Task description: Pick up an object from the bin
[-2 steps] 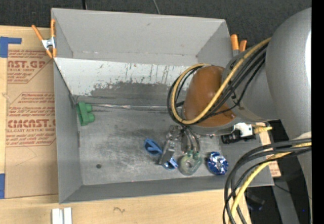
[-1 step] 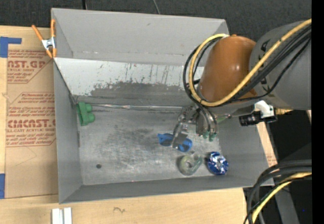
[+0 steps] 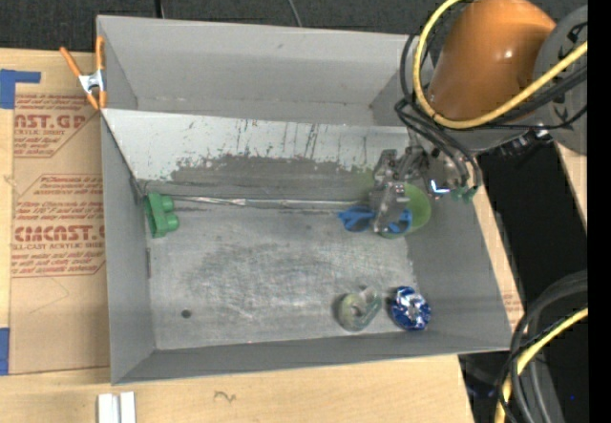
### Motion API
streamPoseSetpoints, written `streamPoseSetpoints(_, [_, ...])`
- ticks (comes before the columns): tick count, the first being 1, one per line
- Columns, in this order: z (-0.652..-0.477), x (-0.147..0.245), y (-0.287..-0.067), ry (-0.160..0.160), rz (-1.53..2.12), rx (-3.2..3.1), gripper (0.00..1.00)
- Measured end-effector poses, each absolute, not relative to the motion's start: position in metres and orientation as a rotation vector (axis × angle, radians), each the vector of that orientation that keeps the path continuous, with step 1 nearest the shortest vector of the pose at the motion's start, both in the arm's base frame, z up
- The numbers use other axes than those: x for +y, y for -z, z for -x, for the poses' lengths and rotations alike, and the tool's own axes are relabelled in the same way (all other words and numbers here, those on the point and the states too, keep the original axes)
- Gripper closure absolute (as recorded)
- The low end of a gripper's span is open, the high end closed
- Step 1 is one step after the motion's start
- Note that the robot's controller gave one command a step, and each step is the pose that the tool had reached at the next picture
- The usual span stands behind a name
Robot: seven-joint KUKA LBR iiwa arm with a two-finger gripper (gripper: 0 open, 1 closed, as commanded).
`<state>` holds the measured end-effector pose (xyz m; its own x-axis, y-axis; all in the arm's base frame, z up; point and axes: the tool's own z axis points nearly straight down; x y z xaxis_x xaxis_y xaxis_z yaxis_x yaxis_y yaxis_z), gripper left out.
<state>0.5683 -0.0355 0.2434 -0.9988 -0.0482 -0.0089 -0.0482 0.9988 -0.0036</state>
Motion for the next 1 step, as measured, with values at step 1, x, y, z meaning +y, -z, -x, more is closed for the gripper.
streamPoseSetpoints(1, [-0.5385,-0.0578,-0.3581,0.004,0.413,3.104,1.00])
